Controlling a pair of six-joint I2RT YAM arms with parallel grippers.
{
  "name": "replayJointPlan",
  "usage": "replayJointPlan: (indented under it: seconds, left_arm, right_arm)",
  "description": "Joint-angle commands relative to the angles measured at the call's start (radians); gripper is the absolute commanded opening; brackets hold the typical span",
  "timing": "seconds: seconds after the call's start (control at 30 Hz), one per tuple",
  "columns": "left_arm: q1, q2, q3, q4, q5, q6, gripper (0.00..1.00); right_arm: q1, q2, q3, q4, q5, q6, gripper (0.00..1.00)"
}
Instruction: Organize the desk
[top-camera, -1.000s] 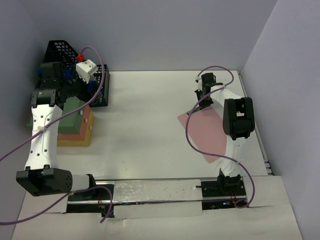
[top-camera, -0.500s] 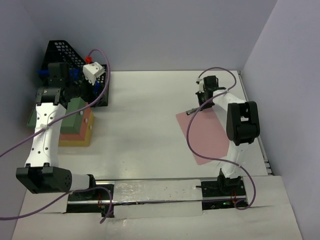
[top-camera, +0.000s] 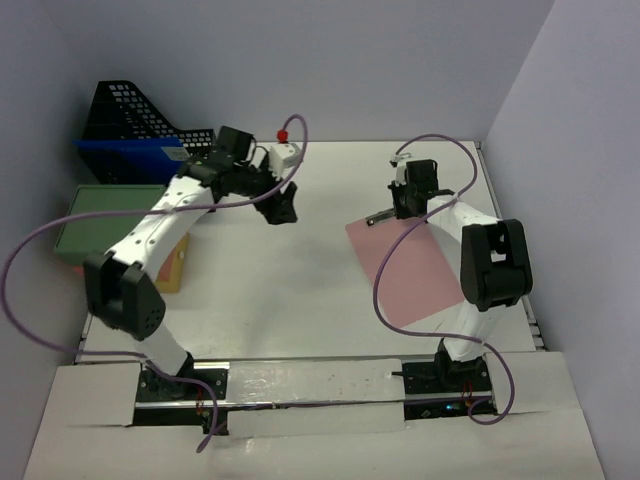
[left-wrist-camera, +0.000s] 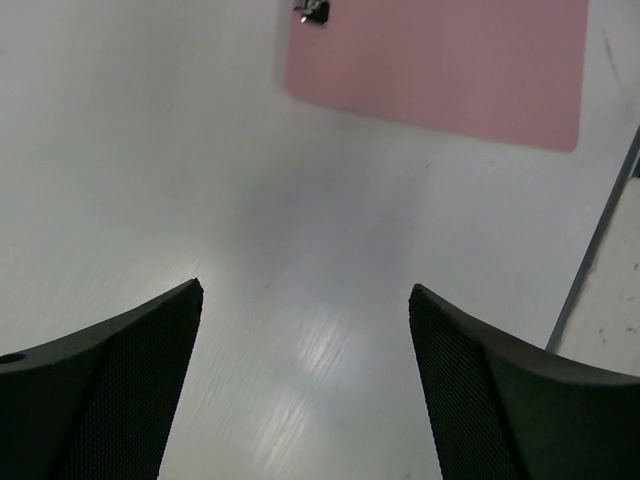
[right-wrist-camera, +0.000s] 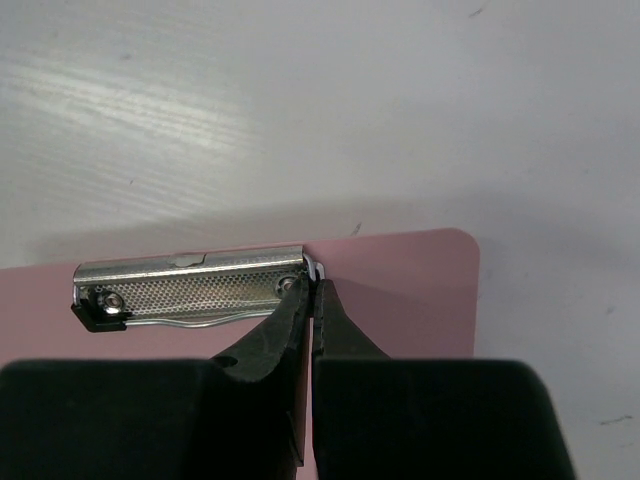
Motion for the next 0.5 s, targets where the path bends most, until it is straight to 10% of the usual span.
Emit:
replayJointPlan:
  seconds: [0.0, 0.47]
  left_arm:
    - [-0.101, 0.149, 0.104, 0.253, 0.080, -0.159, 0.92]
    - [-0.199, 0.556, 0.286, 0.510, 0.147, -0.306, 0.99]
  right_arm:
    - [0.040, -0.126, -0.067, 0.149, -0.007, 0.033, 0.00]
    - [0.083, -0.222, -0.172, 0.249, -0.017, 0.059, 0.00]
